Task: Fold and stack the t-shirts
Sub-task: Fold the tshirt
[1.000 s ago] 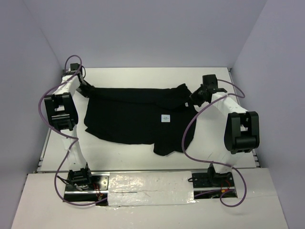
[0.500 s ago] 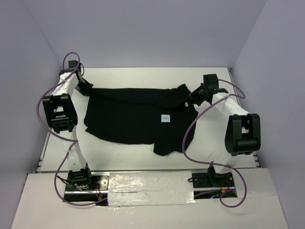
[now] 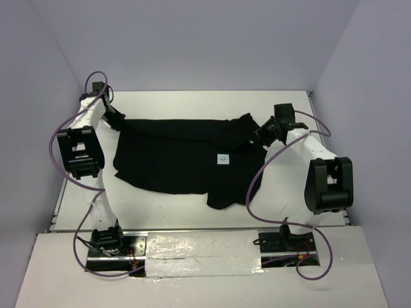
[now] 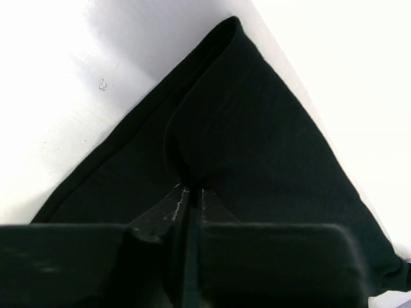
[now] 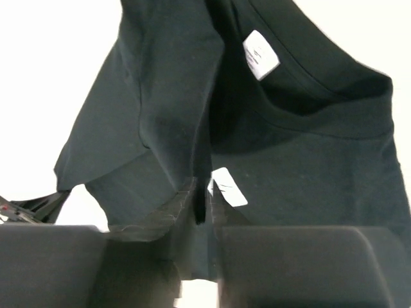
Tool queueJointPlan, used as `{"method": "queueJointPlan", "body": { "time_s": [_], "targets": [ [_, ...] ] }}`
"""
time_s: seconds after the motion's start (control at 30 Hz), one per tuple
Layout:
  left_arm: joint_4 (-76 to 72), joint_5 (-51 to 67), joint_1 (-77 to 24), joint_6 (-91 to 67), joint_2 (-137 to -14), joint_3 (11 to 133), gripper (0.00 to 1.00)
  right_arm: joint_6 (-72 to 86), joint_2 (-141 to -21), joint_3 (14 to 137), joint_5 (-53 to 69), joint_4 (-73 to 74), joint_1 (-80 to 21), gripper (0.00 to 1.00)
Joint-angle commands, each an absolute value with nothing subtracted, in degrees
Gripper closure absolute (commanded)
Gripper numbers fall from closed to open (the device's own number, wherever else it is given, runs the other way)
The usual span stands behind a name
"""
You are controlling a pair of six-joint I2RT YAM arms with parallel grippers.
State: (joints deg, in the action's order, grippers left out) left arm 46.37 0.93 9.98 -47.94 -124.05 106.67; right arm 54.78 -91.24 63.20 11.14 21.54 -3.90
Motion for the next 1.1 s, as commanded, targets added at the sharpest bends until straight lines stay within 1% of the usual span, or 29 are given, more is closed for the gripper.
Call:
{"method": "queueJointPlan", "body": {
  "time_s": [0.0, 0.03, 0.07, 0.1, 0.17, 0.2, 0.23, 0.27, 0.33, 0.37, 0.43, 0.47, 0.5, 0.57, 0.63, 0.7, 0.77, 0.83, 0.93, 1.03, 1.07],
  "targets": [
    [47.9, 0.3, 9.9, -46.8, -121.4, 105.9, 0.74, 54.4, -90.5, 63.5, 10.1, 20.9, -4.3, 0.67],
    [48.6, -0.5, 9.9, -46.7, -121.4, 106.3, 0.66, 54.0, -91.1, 64.0, 9.8, 21.6, -4.3, 0.60],
    [49.0, -1.7, 10.0, -46.4, -121.3, 106.8, 0.60, 53.7, -91.5, 64.8, 8.7, 22.5, -4.1, 0.58],
    [49.7, -2.3, 10.0, -46.4, -121.2, 107.7, 0.51, 53.4, -91.8, 66.4, 8.3, 23.1, -4.2, 0.57],
    [52.3, -4.7, 10.0, -46.1, -120.5, 111.1, 0.46, 52.7, -92.0, 69.2, 5.8, 25.3, -4.2, 0.54],
    [53.2, -6.0, 10.1, -45.9, -120.3, 112.4, 0.41, 52.6, -92.2, 70.3, 5.2, 26.4, -4.2, 0.53],
    [55.1, -7.4, 10.1, -45.7, -120.0, 115.2, 0.34, 51.9, -93.1, 71.5, 4.8, 27.0, -4.2, 0.52],
    [55.7, -10.3, 10.0, -45.4, -119.4, 116.2, 0.33, 51.4, -93.8, 74.7, 4.0, 27.7, -4.2, 0.51],
    [56.3, -13.0, 10.0, -45.0, -118.8, 117.7, 0.30, 50.3, -96.4, 77.9, 1.4, 31.5, -4.4, 0.44],
    [55.8, -13.5, 10.0, -44.7, -118.8, 117.5, 0.27, 49.8, -97.0, 80.0, -0.3, 31.7, -4.3, 0.44],
    [56.2, -12.8, 9.8, -44.0, -119.9, 118.6, 0.27, 47.9, -99.9, 82.7, -3.7, 35.0, -5.3, 0.43],
    [56.9, -10.5, 9.8, -43.6, -121.2, 119.1, 0.27, 47.5, -100.9, 86.4, -6.4, 37.4, -5.9, 0.43],
    [56.9, -9.2, 9.1, -43.2, -121.7, 119.9, 0.27, 44.3, -101.2, 87.2, -7.7, 37.8, -7.3, 0.44],
    [56.9, -8.1, 7.1, -42.2, -122.7, 120.8, 0.26, 39.8, -99.6, 84.9, -3.9, 32.5, -10.0, 0.44],
    [57.8, -10.5, 3.5, -41.7, -123.3, 123.0, 0.25, 35.2, -97.0, 83.3, -3.4, 28.7, -13.6, 0.44],
    [56.5, -9.7, 1.7, -41.7, -123.0, 121.7, 0.20, 35.5, -95.2, 80.5, -4.8, 28.8, -17.3, 0.44],
    [52.8, -7.7, 1.5, -41.6, -122.3, 118.0, 0.13, 39.2, -94.3, 75.7, -3.2, 28.0, -17.6, 0.45],
    [51.2, -4.8, 1.5, -41.0, -123.4, 117.2, 0.09, 40.3, -94.0, 71.4, -1.2, 26.9, -18.1, 0.45],
    [48.3, 0.2, 1.5, -39.5, -127.2, 119.2, 0.08, 40.4, -95.4, 69.5, -0.3, 24.6, -19.9, 0.45],
    [46.8, 4.8, 1.5, -38.8, -132.1, 122.4, 0.09, 41.6, -99.5, 69.4, 1.7, 24.0, -20.0, 0.45],
    [46.6, 5.4, 1.4, -38.9, -133.2, 124.0, 0.09, 41.9, -100.4, 69.1, 1.8, 21.8, -20.1, 0.45]
  ]
}}
